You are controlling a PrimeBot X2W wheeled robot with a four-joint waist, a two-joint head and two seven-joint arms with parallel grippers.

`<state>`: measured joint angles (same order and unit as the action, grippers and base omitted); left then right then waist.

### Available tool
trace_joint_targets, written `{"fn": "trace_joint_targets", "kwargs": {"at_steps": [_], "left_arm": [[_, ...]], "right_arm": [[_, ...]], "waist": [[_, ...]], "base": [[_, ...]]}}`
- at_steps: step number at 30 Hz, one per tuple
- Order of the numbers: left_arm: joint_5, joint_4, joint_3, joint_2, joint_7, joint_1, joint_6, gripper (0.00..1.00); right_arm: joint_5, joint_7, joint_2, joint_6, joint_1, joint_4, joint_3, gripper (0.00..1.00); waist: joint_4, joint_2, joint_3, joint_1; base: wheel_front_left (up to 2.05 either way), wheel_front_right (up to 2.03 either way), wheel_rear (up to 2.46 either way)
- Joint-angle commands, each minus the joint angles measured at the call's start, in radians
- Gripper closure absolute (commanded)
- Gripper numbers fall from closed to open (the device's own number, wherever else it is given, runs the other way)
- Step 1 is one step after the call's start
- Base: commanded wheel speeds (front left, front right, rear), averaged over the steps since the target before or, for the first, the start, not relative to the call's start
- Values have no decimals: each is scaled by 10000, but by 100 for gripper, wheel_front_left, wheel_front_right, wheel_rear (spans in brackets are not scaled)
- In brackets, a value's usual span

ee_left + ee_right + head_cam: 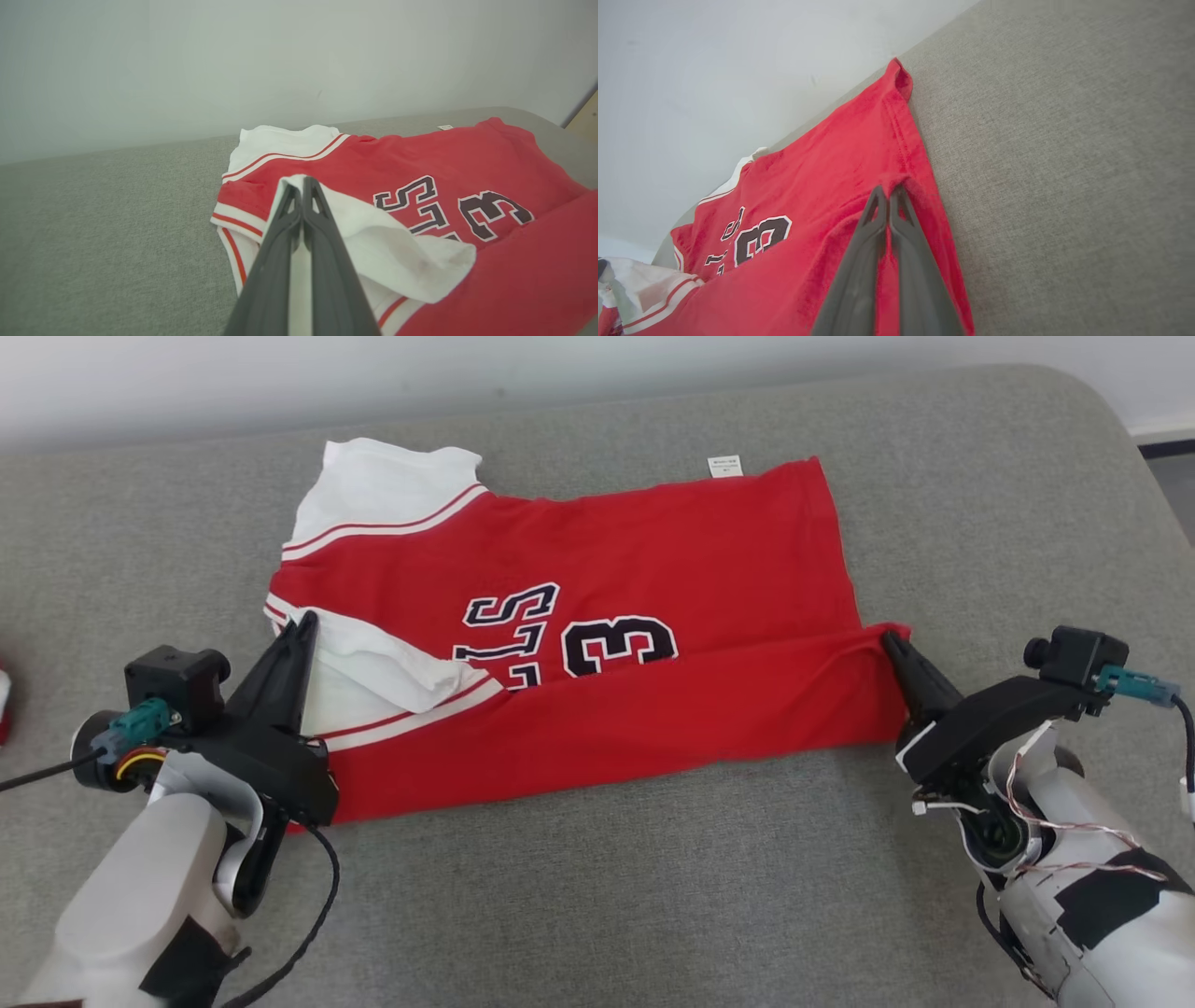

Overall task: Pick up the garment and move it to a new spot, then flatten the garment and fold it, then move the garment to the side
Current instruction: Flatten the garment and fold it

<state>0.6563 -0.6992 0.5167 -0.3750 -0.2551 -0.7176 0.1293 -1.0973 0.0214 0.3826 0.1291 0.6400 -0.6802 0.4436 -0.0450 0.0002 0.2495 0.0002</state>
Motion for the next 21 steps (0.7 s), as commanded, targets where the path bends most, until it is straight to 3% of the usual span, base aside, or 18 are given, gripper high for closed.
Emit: {"fn": "trace_joint_targets", "kwargs": {"at_steps": [1,5,6,7,8,9,21], "left_arm": [[80,-109,74,-68,-70,-165,4,100],[262,-554,600,-89,-111,-488,5,100],[268,-641,637,-73,-115,-526,5,100],[106,-660,604,-106,-118,-611,5,97],[-74,-625,530,-120,-119,-643,5,33],[-213,-554,375,-103,-112,-594,4,0],[-1654,1651,-1960,515,-105,2515,-314,0]], "right_arm": [[96,95,-56,33,160,-95,68,100],[234,326,-132,33,603,-637,522,100],[214,410,-140,33,659,-753,565,96],[232,516,-135,33,712,-815,631,20],[198,591,-141,33,736,-898,683,0],[205,720,-122,33,742,-929,740,0],[515,2143,706,33,-830,-540,1405,0]], "waist": [[-127,-2,118,-2],[-142,-2,117,-2],[-120,-2,95,-2],[-82,-2,63,-2],[-48,-2,24,-2],[-16,-2,-25,-2],[380,-2,-711,-2]], "base": [[0,0,0],[0,0,0],[0,0,0],[0,0,0],[0,0,0],[0,0,0],[0,0,0]]}}
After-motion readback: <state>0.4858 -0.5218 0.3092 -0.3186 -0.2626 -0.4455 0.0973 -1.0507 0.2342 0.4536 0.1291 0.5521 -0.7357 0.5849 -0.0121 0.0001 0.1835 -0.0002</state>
